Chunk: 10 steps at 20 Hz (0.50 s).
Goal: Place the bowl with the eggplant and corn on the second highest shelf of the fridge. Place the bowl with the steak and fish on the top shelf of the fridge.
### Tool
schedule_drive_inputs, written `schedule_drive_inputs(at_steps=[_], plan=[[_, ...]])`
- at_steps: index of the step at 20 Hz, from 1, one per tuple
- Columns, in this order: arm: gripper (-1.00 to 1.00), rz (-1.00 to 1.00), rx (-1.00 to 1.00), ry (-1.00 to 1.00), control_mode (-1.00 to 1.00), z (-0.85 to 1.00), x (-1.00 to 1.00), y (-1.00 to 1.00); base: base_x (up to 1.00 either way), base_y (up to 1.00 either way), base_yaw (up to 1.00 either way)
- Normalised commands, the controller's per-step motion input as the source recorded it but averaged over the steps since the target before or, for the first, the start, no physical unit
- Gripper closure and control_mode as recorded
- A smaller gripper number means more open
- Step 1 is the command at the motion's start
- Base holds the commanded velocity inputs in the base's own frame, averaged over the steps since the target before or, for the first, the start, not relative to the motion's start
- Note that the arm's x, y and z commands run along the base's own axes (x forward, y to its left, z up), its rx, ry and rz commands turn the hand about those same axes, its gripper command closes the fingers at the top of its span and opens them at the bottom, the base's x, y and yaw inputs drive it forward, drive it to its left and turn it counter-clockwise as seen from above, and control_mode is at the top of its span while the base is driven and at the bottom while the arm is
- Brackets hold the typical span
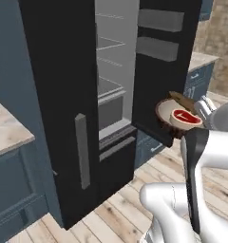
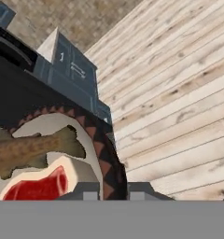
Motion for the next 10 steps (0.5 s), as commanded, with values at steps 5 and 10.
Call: schedule_drive_inputs(at_steps=[5,10], plan=[[1.0,0.0,0.0,0.0,1.0,0.0,0.0,0.0,-0.28,-0.35,0.95],[1.0,0.0,0.0,0.0,1.0,0.0,0.0,0.0,-0.1,-0.9,0.67]])
